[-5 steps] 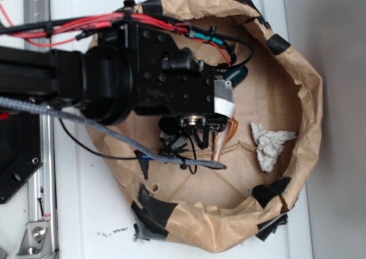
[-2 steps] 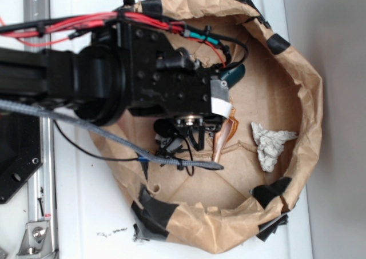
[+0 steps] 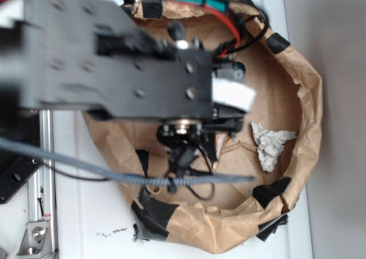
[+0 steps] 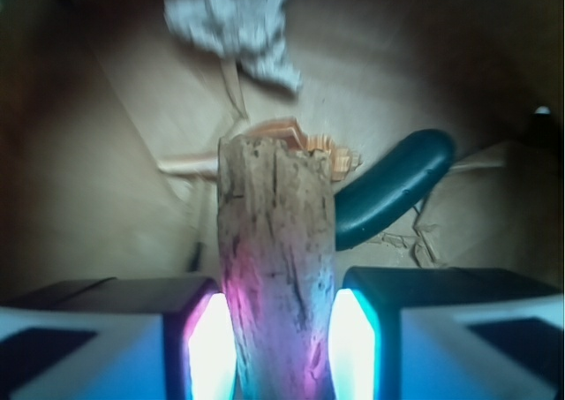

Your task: Grab the wood chip.

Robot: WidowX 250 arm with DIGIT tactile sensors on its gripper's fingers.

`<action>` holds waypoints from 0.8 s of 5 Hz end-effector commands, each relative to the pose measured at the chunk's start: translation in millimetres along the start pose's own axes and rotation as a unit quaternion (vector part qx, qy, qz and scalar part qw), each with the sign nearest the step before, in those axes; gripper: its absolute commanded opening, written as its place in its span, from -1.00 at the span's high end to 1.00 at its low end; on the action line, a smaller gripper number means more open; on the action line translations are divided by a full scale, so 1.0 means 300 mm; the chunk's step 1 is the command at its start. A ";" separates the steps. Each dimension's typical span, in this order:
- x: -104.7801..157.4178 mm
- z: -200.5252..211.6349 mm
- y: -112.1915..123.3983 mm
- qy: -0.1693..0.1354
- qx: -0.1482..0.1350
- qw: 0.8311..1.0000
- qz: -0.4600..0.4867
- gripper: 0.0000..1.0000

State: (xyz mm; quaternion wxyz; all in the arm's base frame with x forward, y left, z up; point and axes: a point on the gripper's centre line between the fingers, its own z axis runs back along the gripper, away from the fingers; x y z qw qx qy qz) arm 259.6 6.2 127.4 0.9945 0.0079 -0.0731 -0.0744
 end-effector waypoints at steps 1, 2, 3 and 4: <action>-0.017 0.072 -0.041 0.063 0.069 0.994 0.062 1.00; -0.037 0.100 -0.063 0.041 0.093 0.979 0.179 1.00; -0.040 0.092 -0.050 0.019 0.070 0.968 0.240 1.00; -0.048 0.079 -0.042 0.016 0.067 0.965 0.252 1.00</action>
